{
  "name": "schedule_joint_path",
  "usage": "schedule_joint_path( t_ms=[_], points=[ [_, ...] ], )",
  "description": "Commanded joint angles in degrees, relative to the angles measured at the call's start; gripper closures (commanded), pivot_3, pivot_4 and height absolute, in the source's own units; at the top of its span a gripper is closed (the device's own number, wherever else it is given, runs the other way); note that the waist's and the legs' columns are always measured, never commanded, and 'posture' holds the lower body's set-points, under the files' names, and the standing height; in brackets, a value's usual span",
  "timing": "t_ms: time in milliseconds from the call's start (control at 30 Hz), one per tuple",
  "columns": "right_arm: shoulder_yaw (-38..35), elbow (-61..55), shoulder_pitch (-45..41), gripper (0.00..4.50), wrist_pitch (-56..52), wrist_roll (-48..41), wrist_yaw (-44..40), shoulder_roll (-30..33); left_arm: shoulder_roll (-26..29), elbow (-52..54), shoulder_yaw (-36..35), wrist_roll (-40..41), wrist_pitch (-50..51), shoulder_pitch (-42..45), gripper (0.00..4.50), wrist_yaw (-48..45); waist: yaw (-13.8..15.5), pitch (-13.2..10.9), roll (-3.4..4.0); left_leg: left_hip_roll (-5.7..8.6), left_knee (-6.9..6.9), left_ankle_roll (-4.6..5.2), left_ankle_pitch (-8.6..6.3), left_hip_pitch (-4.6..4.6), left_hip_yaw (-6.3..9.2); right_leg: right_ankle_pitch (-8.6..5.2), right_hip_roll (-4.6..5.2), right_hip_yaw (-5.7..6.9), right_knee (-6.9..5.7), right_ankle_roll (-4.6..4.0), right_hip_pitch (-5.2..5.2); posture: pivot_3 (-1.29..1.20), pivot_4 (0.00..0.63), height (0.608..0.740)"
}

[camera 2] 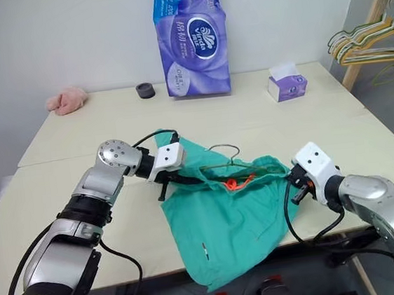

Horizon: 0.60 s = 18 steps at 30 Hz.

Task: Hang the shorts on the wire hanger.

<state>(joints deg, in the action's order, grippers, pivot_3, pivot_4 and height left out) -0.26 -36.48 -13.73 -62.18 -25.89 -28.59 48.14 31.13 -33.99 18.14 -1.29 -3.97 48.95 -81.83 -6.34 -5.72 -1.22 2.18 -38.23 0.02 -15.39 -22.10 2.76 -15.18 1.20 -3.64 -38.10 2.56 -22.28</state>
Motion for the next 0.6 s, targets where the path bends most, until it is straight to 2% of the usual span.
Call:
schedule_joint_path(
  t_ms=[33,300,600],
  points=[
    [0.4,-1.4,-4.1,4.47,1.7,0.2,-2.9,2.4,-0.9,1.3,0.3,-0.7,-1.5,0.2,4.50,1.3,-0.1,0.0,0.00,-0.01,0.00,0.00,0.00,0.00,0.01,0.00,0.00,0.01,0.00,0.00,0.00,-0.18,0.062,0.740],
    [0.2,-2.5,-6.2,4.47,2.5,-1.0,-9.1,7.9,-0.3,-0.9,0.6,-3.6,-3.8,0.2,4.50,4.3,0.0,0.0,0.00,0.00,0.00,0.00,0.00,-0.02,0.02,0.00,0.02,0.03,0.03,0.00,0.00,-0.18,0.063,0.740],
    [-6.5,0.8,3.5,4.47,3.6,-2.6,-12.6,9.2,-1.2,-3.4,-0.1,-4.9,-5.3,1.2,4.50,6.8,0.2,0.0,-0.02,0.01,-0.01,0.00,0.00,-0.03,0.03,0.00,0.05,0.05,0.03,0.00,0.01,-0.18,0.068,0.740]
  ],
)
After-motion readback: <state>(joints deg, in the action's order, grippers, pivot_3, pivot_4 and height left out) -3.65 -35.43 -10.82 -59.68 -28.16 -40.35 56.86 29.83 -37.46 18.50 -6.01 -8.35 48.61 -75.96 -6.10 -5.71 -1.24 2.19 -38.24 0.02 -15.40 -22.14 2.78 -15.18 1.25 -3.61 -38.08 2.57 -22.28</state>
